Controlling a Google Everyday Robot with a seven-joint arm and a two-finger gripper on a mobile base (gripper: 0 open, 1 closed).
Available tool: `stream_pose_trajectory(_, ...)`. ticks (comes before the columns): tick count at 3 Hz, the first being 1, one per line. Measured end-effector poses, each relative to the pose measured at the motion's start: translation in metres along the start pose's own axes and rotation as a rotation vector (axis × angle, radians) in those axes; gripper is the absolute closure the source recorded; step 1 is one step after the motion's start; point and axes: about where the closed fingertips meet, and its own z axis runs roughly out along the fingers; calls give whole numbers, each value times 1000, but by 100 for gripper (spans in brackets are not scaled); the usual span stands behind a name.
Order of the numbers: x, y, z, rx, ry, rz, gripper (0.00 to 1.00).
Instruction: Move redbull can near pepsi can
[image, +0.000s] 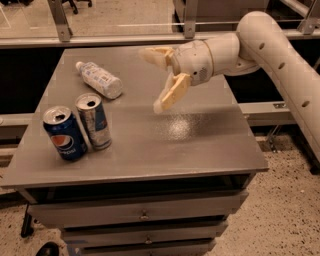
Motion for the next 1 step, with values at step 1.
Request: stream_pose_trajectory(1,-3,-3,-2,8,-2,-7,0)
